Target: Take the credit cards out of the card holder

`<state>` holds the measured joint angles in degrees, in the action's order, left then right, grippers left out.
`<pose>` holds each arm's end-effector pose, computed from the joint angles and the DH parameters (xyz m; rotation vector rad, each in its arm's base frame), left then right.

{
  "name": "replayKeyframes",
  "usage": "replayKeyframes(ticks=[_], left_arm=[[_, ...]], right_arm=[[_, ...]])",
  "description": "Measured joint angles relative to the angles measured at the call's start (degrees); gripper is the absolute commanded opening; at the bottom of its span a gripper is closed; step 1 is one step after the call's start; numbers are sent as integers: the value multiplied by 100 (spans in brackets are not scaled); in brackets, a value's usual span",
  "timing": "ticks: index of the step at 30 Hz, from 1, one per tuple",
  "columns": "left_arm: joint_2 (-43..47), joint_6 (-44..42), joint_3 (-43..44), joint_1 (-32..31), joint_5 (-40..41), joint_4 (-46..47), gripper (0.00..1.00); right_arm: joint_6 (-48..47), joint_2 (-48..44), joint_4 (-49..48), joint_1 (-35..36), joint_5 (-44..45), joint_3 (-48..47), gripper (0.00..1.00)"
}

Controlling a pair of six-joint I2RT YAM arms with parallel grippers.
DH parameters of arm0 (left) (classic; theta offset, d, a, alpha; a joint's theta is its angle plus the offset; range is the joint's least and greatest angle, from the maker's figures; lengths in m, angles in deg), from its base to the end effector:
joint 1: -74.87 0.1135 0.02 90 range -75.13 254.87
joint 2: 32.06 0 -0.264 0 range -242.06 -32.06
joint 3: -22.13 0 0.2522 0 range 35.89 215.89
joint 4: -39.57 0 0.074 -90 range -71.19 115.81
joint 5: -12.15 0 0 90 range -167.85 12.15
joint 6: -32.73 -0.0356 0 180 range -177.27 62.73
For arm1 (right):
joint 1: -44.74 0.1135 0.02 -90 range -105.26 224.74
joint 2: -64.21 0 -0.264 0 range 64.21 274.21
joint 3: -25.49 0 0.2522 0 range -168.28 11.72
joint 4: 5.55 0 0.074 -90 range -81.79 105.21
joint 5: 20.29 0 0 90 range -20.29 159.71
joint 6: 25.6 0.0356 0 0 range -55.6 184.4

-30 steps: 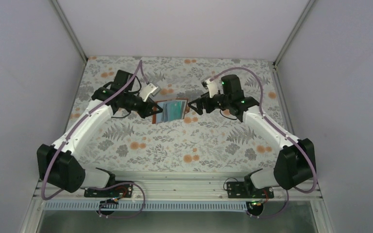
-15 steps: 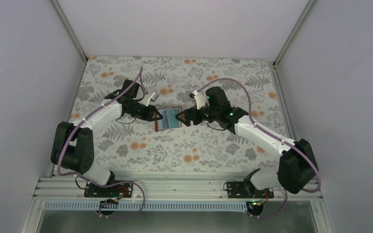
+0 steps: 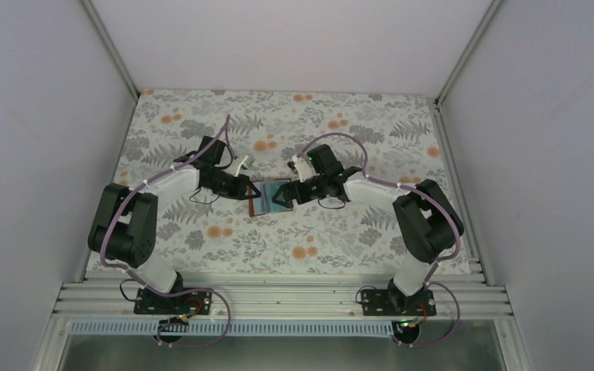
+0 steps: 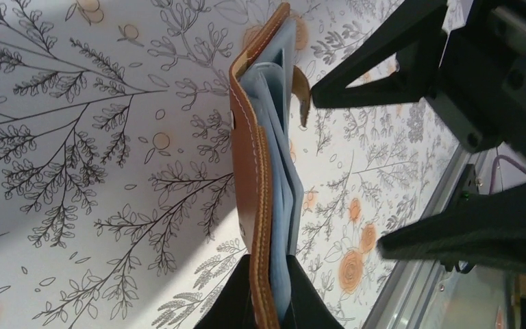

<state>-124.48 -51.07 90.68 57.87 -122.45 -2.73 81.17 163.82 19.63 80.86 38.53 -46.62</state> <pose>0.2814 -0.1122 0.1843 0.4789 2.6234 -1.1801 0.2728 0.2219 0.1743 -0.6794 2.5253 1.0420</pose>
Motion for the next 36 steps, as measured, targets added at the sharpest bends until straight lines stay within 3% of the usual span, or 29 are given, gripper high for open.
replayKeyframes(ticks=[3,9,11,17,25,36], left_arm=[[-11,-114,-129,0,-2,105,2],[-168,-407,-166,0,-68,313,2],[-339,-457,-166,0,-131,356,2],[-570,-584,-166,0,-356,369,2],[-315,-739,-380,-9,-391,538,2],[-197,-885,-435,-146,-188,619,2]], right_arm=[[-101,-63,-127,-175,-219,166,90],[-291,-162,-302,-647,-822,586,63],[-369,-173,-319,-662,-957,586,59],[-529,-627,-280,-684,-979,623,70],[-710,-848,-415,-946,-1388,667,56],[-935,184,-715,-979,-2251,660,47]])
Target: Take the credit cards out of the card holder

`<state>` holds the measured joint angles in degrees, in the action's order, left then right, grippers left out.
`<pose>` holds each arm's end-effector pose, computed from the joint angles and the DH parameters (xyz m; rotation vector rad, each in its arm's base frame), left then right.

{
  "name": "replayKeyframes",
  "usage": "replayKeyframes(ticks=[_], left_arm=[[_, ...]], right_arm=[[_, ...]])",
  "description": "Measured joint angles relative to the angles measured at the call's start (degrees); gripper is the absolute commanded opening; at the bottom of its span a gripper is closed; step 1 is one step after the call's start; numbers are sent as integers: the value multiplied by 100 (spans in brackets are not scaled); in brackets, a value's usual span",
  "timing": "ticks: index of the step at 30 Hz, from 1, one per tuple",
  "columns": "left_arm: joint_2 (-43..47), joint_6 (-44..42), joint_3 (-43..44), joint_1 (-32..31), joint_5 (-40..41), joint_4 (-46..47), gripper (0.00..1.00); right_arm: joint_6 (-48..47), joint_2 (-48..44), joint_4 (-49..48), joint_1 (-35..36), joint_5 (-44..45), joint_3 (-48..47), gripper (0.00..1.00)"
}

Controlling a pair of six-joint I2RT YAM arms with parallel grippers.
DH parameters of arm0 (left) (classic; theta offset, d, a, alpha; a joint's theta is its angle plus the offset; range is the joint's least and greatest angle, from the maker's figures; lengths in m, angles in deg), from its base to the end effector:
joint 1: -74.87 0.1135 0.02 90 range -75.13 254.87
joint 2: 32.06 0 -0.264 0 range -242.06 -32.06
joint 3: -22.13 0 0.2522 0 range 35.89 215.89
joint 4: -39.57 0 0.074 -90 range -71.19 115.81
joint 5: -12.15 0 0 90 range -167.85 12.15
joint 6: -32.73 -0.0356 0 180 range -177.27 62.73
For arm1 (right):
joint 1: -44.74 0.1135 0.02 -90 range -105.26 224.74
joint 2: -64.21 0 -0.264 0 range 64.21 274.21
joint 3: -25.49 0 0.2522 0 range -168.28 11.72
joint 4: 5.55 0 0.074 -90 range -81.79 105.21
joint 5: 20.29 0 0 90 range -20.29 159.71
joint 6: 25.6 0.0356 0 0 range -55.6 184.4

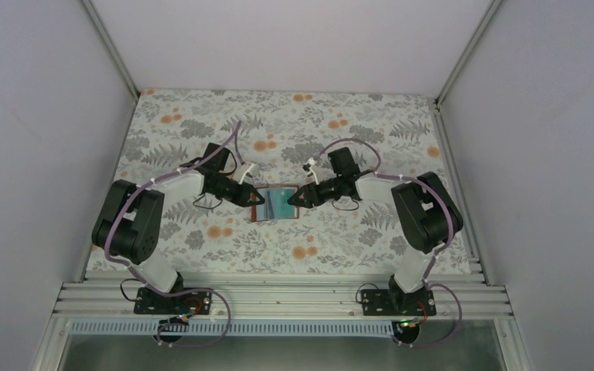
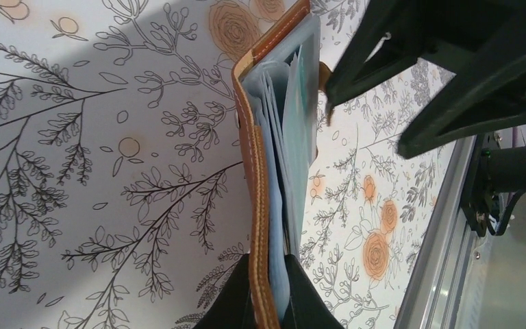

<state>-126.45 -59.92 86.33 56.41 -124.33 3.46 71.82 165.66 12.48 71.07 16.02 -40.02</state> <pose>0.2743 -0.1188 0.1597 0.7085 2.5201 -1.1842 0.2853 0.1732 0.1473 -0.8010 2.3526 1.4192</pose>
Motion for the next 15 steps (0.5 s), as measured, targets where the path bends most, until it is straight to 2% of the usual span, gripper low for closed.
replayKeyframes(ticks=[5,15], left_arm=[[0,-55,0,-90,55,2,2],[-50,-120,0,-105,129,9,2]], right_arm=[[-4,310,-52,-2,15,0,49],[-15,415,-225,-26,-55,-70,70]])
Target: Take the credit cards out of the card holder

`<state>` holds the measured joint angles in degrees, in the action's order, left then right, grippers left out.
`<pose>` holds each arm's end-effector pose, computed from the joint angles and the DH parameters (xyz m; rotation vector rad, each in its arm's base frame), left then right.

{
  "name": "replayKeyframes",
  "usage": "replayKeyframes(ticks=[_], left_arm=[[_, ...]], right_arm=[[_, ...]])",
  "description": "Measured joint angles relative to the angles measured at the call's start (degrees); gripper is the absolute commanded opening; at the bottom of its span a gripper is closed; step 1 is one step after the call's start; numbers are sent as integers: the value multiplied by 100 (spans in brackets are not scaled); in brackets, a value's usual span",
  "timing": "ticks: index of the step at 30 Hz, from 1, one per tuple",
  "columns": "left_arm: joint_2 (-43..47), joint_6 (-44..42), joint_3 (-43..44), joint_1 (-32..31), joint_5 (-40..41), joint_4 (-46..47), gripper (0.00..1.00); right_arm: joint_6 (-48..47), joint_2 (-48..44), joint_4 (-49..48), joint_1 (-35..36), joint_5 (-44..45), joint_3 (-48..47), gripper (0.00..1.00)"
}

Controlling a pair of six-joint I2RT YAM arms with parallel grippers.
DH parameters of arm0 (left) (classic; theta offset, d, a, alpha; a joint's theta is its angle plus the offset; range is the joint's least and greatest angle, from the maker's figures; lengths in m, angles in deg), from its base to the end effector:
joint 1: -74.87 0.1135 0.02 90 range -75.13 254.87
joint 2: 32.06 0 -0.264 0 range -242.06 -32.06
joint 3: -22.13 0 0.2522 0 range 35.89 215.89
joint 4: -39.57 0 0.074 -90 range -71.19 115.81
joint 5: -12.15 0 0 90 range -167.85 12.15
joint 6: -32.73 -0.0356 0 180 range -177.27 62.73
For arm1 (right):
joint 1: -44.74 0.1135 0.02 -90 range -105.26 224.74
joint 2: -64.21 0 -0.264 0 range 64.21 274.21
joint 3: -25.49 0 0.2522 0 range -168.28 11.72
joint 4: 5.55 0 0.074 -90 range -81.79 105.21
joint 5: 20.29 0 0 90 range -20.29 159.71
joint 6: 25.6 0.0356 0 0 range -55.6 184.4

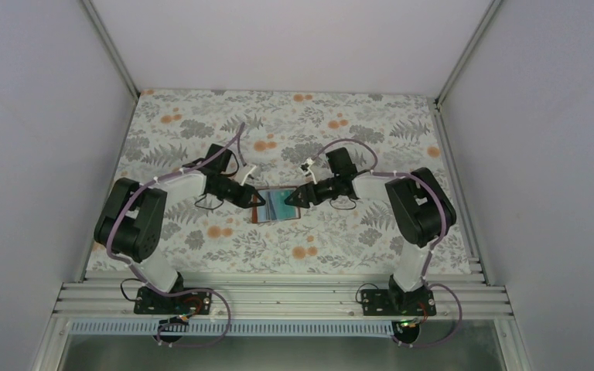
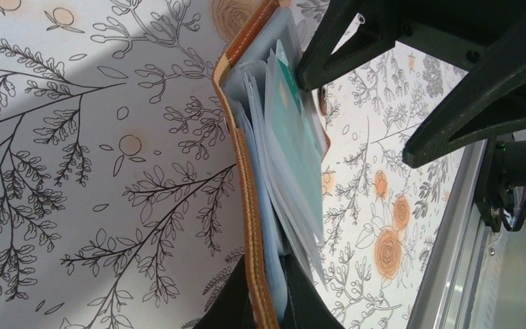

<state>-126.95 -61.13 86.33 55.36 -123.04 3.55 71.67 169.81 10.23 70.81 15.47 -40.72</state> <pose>0.2730 -0.1235 0.1568 0.7513 2.5223 -1.1547 0.2928 0.1754 0.1299 -0.7939 2.3691 1.4324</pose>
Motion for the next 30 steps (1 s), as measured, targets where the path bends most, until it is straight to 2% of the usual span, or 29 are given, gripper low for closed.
replayKeyframes(ticks=[4,15,21,23,30], left_arm=[[-188,4,4,0,-4,50,2],[-514,20,79,0,-46,44,2],[-625,26,131,0,-48,9,3],[-656,42,131,0,-63,-2,12],[-662,33,131,-2,-501,31,63]], right_arm=[[105,232,-127,0,-173,-107,75],[275,308,-61,-2,-522,-120,77],[595,295,240,-17,31,-212,73],[693,271,267,-24,210,-210,69],[944,264,208,-26,407,-164,63]])
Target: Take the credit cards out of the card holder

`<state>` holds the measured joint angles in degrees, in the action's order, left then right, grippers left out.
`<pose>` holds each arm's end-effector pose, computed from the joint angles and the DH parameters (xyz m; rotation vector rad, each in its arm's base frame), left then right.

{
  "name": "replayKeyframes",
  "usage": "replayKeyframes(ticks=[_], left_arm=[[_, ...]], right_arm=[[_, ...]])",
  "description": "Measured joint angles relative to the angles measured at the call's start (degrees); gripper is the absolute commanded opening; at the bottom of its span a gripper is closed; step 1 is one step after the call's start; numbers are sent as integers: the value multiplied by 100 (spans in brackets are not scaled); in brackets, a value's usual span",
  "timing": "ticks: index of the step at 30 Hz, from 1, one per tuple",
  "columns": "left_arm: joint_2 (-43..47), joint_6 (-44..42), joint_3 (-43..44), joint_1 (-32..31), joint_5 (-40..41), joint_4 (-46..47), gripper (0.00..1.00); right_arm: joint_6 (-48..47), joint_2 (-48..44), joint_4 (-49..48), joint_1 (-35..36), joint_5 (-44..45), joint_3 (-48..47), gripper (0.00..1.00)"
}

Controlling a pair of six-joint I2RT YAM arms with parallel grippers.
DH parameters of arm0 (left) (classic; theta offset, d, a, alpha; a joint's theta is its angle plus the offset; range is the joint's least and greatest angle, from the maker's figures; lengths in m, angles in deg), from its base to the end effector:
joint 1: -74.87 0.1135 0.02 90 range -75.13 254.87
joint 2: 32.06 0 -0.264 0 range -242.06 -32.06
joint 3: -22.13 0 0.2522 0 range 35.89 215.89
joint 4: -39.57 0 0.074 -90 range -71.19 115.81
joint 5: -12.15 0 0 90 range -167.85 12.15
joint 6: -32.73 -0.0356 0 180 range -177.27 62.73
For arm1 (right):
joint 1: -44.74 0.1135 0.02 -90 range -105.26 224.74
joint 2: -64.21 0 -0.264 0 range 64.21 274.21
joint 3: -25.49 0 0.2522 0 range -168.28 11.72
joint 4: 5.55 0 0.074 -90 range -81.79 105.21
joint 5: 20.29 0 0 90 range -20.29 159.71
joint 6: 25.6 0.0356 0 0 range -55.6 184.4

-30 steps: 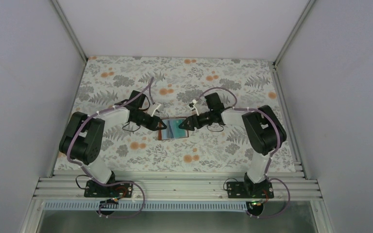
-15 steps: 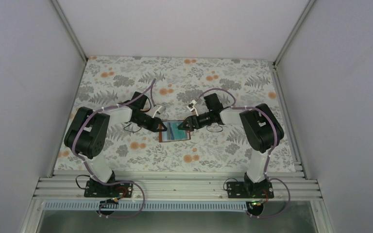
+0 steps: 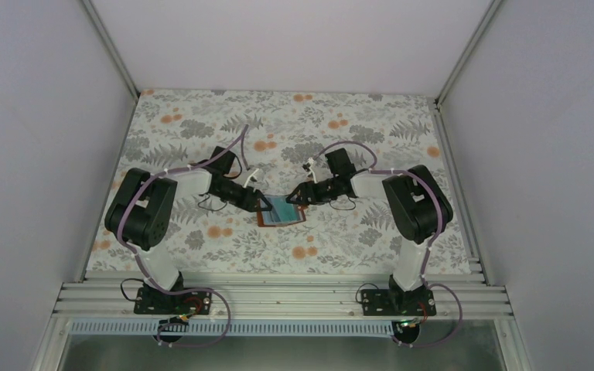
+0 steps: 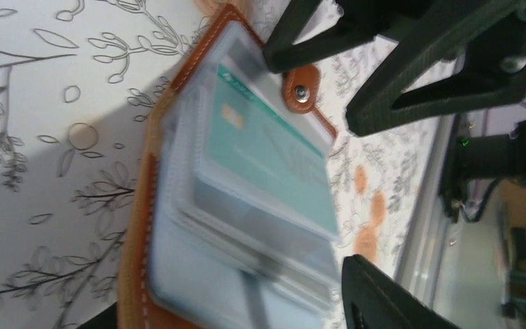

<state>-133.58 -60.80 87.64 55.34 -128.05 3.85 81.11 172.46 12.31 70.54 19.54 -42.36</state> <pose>0.2803 -0.1284 0.1320 0.7301 2.5738 -1.2972 0.2993 0.1751 0.1184 -0.5512 2.5654 1.4028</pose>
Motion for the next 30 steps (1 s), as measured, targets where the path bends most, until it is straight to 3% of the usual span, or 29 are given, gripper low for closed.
replayKeyframes(ticks=[2,6,13,20,30], left_arm=[[35,28,-35,-4,-225,55,73],[138,168,-162,-22,-553,188,72],[-625,415,87,-42,-763,247,56],[-883,562,181,-83,-933,203,6],[-815,546,186,-87,-990,166,2]], right_arm=[[39,20,-22,7,2,-2,61],[79,57,-61,44,0,-4,57],[109,98,-85,232,4,-31,51],[74,98,17,345,7,-35,49],[-284,-531,428,214,-42,-4,49]])
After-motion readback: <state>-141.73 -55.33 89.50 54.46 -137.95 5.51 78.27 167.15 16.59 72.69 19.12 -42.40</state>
